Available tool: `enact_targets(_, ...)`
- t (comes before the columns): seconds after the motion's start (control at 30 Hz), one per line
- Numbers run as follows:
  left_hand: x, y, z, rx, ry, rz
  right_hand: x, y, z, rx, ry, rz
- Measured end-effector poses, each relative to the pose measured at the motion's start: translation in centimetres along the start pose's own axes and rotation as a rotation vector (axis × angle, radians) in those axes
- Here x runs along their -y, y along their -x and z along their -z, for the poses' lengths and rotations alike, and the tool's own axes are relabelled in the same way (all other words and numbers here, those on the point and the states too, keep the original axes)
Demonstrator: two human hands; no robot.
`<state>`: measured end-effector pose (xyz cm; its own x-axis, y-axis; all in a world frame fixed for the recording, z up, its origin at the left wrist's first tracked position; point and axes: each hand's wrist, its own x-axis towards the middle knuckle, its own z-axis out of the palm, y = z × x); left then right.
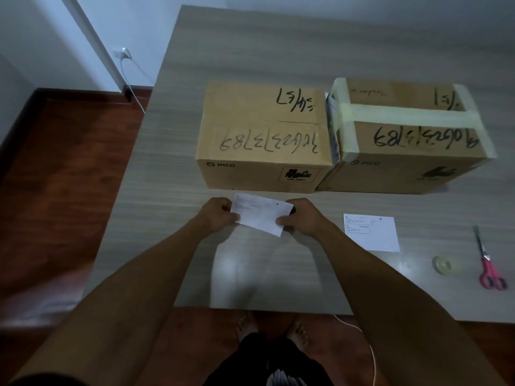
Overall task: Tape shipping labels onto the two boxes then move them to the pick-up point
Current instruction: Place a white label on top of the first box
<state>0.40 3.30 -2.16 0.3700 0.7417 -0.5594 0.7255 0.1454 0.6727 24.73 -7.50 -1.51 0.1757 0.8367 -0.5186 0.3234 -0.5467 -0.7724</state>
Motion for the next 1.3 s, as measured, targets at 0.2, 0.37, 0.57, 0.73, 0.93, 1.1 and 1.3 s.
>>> enact_targets(0.2, -3.6, 2.7, 2.8, 0.09, 0.208, -0.016, 3.9, 2.6, 1.9, -0.038, -0.165, 0.041)
enact_targets(0.37, -6.6, 4.5, 5.4, 0.07, 0.225, -0.078, 7.5, 4.3, 3.9, -0.103, -0.18, 0.111)
enact_targets(0.57, -10.7, 6.1, 7.1, -0.054, 0.261, -0.152, 11.2, 5.2, 6.5, -0.169, -0.156, 0.172)
enact_targets(0.73, -13.3, 5.7, 7.9, -0.13, 0.286, -0.185, 13.3, 4.5, 8.9, -0.194, -0.068, 0.199)
enact_targets(0.93, -15.8, 3.5, 8.0, -0.215, 0.303, -0.197, 14.6, 2.1, 11.4, -0.201, -0.057, 0.217)
enact_targets(1.1, -17.1, 0.5, 8.2, -0.329, 0.333, -0.174, 15.1, -1.4, 12.6, -0.264, -0.084, 0.224)
enact_targets(1.3, -17.4, -2.7, 8.6, -0.419, 0.292, -0.135, 15.3, -5.7, 12.6, -0.398, -0.114, 0.191)
